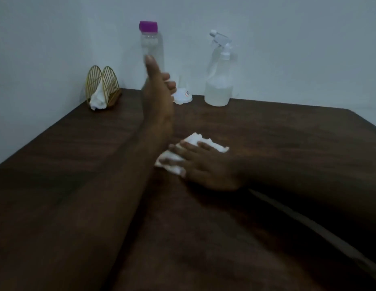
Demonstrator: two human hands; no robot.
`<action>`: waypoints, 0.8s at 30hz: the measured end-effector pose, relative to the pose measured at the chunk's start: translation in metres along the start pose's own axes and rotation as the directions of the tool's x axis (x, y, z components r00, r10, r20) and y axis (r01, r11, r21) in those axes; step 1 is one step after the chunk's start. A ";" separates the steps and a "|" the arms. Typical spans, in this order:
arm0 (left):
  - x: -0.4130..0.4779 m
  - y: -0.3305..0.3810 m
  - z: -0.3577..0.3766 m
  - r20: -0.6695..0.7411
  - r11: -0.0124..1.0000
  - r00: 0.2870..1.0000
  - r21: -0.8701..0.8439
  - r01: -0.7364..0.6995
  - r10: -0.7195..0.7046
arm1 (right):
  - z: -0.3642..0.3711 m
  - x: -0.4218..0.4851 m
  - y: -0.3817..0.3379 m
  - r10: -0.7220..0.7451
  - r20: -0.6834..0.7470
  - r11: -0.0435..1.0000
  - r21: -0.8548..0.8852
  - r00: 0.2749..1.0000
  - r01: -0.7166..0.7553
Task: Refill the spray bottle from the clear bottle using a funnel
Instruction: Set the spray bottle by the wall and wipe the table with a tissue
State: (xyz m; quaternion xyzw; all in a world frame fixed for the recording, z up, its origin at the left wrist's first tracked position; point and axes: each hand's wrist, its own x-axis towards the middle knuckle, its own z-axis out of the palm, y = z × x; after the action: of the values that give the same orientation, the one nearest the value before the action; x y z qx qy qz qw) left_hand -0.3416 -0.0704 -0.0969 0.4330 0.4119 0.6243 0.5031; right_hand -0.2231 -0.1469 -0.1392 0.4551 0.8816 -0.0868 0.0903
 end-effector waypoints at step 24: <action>-0.024 -0.070 0.033 0.485 0.841 0.871 0.434 -0.322 0.084 | -0.008 0.002 0.181 0.771 -0.012 0.632 0.138 0.637 -0.763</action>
State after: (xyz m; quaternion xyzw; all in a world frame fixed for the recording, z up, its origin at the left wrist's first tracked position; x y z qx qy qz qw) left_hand -0.2882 -0.0805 -0.1568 0.7223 0.3831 0.4300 0.3829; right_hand -0.0772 -0.0399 -0.1447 0.7937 0.6004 -0.0770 0.0600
